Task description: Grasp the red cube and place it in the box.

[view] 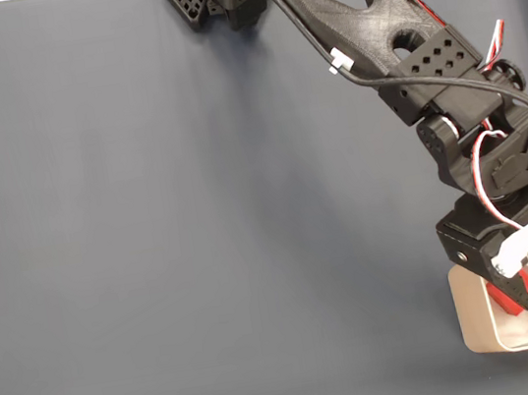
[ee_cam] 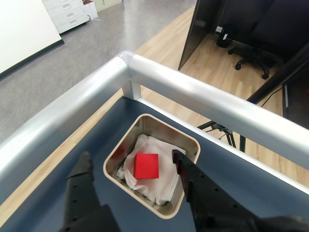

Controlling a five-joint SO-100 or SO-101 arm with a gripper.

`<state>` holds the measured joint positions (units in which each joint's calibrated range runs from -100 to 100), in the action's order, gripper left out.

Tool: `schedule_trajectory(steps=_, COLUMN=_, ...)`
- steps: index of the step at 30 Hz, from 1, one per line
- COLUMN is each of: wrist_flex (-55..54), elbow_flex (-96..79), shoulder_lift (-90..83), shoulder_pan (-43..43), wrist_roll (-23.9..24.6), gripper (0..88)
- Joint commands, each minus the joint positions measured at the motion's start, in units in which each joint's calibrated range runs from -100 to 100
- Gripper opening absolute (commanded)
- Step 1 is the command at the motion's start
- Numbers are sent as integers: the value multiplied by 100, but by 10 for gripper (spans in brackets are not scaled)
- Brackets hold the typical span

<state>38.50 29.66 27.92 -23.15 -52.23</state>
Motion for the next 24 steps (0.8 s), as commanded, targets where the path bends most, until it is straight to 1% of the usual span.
schedule_trajectory(steps=1, wrist_flex=-72, elbow_flex=346, shoulder_lift=-279, shoulder_pan=-22, wrist_roll=44, gripper=150)
schedule_trajectory(steps=3, wrist_flex=-55, elbow_flex=346, shoulder_lift=-383, shoulder_pan=21, wrist_roll=29, gripper=60)
schedule_trajectory(steps=5, wrist_flex=-47, elbow_flex=337, shoulder_lift=-548, shoulder_pan=99, wrist_roll=15, gripper=4)
schedule_trajectory(steps=9, wrist_flex=-47, elbow_flex=173, shoulder_lift=-1154, shoulder_pan=361, wrist_roll=112, gripper=0)
schedule_trajectory(steps=12, wrist_flex=-47, elbow_flex=-338, shoulder_lift=-1847, shoulder_pan=653, wrist_roll=200, gripper=0)
schedule_trajectory(steps=19, wrist_flex=-96, elbow_flex=-2491, shoulder_lift=-3875, shoulder_pan=1356, wrist_roll=317, gripper=0)
schedule_trajectory(steps=24, wrist_flex=-342, elbow_flex=-4498, shoulder_lift=-5452, shoulder_pan=1782, wrist_roll=357, gripper=0)
